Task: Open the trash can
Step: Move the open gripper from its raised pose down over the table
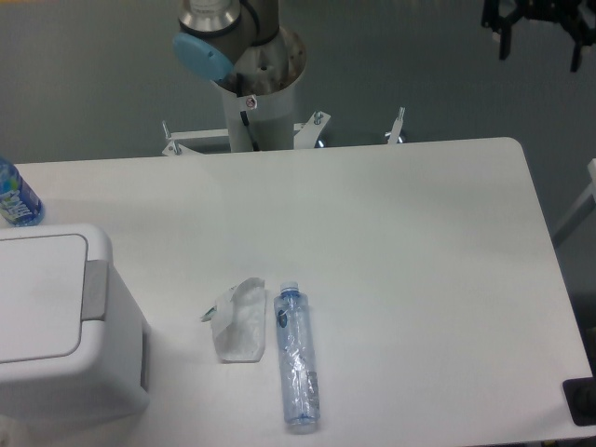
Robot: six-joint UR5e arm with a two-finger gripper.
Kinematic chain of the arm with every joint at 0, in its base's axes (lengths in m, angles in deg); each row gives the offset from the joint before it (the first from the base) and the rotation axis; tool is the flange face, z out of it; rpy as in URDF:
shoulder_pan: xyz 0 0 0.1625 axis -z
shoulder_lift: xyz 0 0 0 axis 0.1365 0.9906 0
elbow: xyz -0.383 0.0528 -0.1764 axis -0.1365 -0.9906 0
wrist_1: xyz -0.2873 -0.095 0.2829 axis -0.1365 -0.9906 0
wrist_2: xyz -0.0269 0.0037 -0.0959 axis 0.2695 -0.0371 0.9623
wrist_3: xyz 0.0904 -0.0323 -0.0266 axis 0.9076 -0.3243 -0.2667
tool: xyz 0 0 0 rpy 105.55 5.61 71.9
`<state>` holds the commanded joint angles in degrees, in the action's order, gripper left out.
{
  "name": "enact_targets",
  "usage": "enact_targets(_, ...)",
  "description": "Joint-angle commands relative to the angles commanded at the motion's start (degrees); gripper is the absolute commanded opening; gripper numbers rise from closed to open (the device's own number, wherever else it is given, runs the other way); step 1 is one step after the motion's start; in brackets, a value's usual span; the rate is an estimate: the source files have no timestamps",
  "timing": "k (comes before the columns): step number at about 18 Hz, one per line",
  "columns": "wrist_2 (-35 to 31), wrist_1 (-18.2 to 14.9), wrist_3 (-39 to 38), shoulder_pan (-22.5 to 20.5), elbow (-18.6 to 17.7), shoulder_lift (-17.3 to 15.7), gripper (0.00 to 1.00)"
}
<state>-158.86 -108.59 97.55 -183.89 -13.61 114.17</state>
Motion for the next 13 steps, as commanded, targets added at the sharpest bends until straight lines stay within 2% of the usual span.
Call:
enact_targets(3, 0.09, 0.00, -0.09, 0.09, -0.09, 0.00, 1.00)
enact_targets(6, -0.26, 0.09, -2.09, 1.93, -0.09, -0.26, 1.00)
enact_targets(9, -1.14, 0.44, -13.41, 4.73, 0.00, -0.44, 1.00)
enact_targets(10, -2.53, 1.05, -16.14, 6.92, 0.00, -0.35, 1.00)
enact_targets(13, -10.26, 3.07, -24.57, 13.16, -1.22, -0.18, 1.00)
